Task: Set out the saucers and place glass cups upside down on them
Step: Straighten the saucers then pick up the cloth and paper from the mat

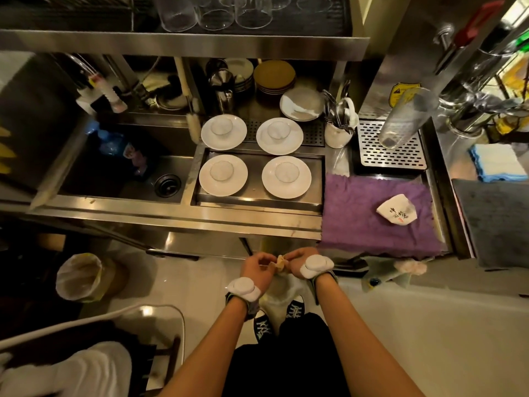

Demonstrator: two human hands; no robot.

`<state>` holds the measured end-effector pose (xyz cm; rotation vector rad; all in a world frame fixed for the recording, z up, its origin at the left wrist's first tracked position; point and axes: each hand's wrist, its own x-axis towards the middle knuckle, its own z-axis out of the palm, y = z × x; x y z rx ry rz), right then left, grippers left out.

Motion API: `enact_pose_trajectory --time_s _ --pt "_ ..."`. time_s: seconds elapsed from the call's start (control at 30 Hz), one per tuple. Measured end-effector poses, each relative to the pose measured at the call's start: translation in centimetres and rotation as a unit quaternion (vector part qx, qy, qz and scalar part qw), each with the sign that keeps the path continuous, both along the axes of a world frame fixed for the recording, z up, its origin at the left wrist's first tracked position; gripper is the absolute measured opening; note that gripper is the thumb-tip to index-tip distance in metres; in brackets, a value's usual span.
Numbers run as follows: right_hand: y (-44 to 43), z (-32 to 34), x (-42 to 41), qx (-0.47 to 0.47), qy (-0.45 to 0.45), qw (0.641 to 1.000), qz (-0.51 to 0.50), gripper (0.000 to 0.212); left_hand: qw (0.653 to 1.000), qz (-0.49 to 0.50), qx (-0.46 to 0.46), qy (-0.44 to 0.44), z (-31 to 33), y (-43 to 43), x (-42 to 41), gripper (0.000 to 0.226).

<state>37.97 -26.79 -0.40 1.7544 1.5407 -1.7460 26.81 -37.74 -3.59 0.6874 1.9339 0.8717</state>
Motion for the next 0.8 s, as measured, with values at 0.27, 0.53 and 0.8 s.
enact_pose_trajectory --time_s 0.27,0.53,0.8 --pt "-2.0 -1.5 0.7 0.079 0.003 0.997 -0.025 0.036 0.999 0.032 -0.021 0.003 -0.7 -0.8 -0.5 0.026" --pt "-1.6 -0.8 1.7 0.092 -0.006 0.994 -0.055 0.032 1.000 0.010 -0.022 0.005 0.1 -0.6 -0.7 0.014" --pt "1.4 1.8 4.2 0.147 0.030 0.981 -0.125 0.024 0.997 -0.060 0.039 0.024 3.2 3.7 1.0 0.010"
